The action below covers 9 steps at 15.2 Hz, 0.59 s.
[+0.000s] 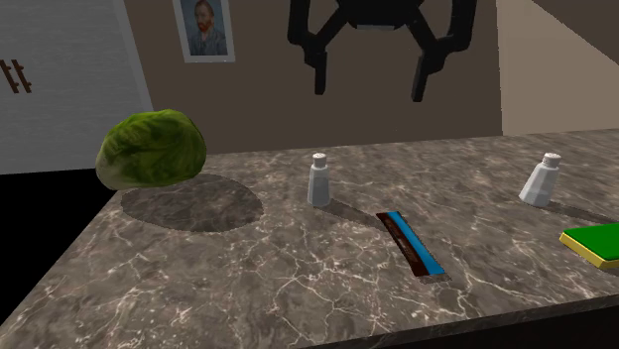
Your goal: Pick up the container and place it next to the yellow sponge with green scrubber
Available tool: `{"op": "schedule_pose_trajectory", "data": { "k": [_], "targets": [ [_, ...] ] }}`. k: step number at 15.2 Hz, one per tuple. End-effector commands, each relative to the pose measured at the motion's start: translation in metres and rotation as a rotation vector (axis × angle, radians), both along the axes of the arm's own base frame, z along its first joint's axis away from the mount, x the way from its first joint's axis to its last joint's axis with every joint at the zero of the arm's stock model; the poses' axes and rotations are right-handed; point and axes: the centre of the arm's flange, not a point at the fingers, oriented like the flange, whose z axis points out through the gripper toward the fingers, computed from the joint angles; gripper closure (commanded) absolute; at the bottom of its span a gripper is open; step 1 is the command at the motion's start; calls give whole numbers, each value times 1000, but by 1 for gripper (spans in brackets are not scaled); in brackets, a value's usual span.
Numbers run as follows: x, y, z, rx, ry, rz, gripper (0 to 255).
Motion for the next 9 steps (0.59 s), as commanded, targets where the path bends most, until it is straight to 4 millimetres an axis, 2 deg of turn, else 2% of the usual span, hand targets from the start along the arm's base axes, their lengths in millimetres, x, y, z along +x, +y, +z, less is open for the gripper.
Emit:
{"op": "schedule_pose_trajectory", "data": {
  "k": [1, 9],
  "targets": [
    [22, 9, -16, 2, -4, -2, 0],
    [100, 39, -79, 7, -11, -7, 0]
  ]
}}
